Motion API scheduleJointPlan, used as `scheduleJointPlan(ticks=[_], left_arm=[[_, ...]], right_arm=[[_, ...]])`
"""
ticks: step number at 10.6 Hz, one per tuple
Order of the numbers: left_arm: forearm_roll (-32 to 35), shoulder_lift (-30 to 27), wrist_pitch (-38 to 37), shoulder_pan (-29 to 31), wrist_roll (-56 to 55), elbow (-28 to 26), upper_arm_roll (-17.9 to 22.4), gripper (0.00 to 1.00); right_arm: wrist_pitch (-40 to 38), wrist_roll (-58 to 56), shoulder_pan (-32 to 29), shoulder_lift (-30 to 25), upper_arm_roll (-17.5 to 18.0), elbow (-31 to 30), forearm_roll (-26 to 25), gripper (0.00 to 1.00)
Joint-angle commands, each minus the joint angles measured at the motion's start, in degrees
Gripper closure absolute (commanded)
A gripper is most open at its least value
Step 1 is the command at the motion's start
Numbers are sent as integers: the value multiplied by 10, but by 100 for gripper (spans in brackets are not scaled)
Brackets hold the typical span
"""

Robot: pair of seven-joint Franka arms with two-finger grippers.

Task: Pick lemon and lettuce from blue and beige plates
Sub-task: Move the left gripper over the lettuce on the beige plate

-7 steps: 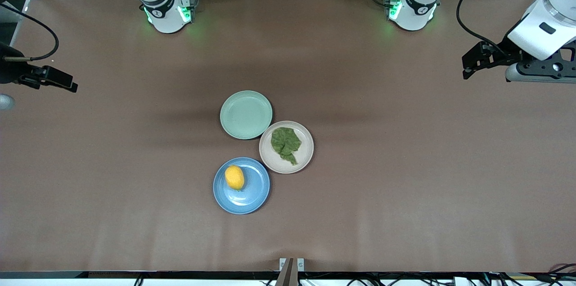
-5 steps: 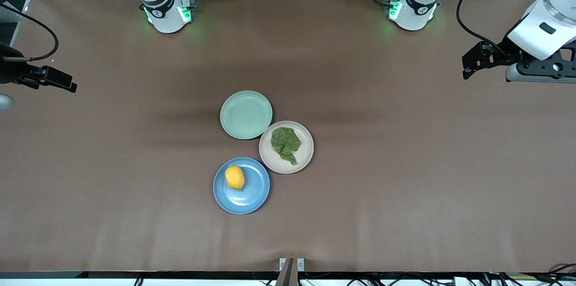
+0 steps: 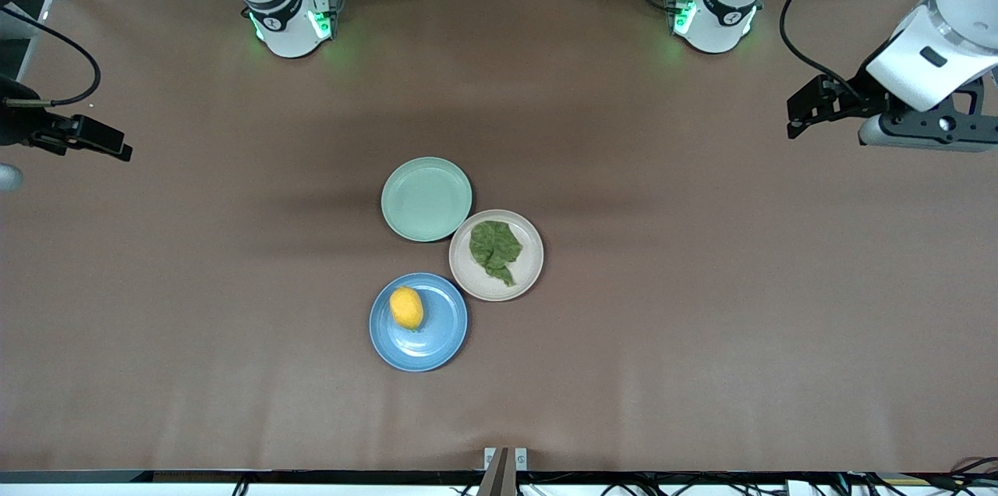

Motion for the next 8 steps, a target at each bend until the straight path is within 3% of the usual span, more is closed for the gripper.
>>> scheduleJointPlan(ticks=[1,8], left_arm=[[-9,30,-9,-6,9,19,-2,0],[-33,146,38,-83,-14,20,-6,0]], right_arm=[[5,-4,1,-14,-2,-13,-6,0],[5,-3,2,-13,-1,-14,1,0]])
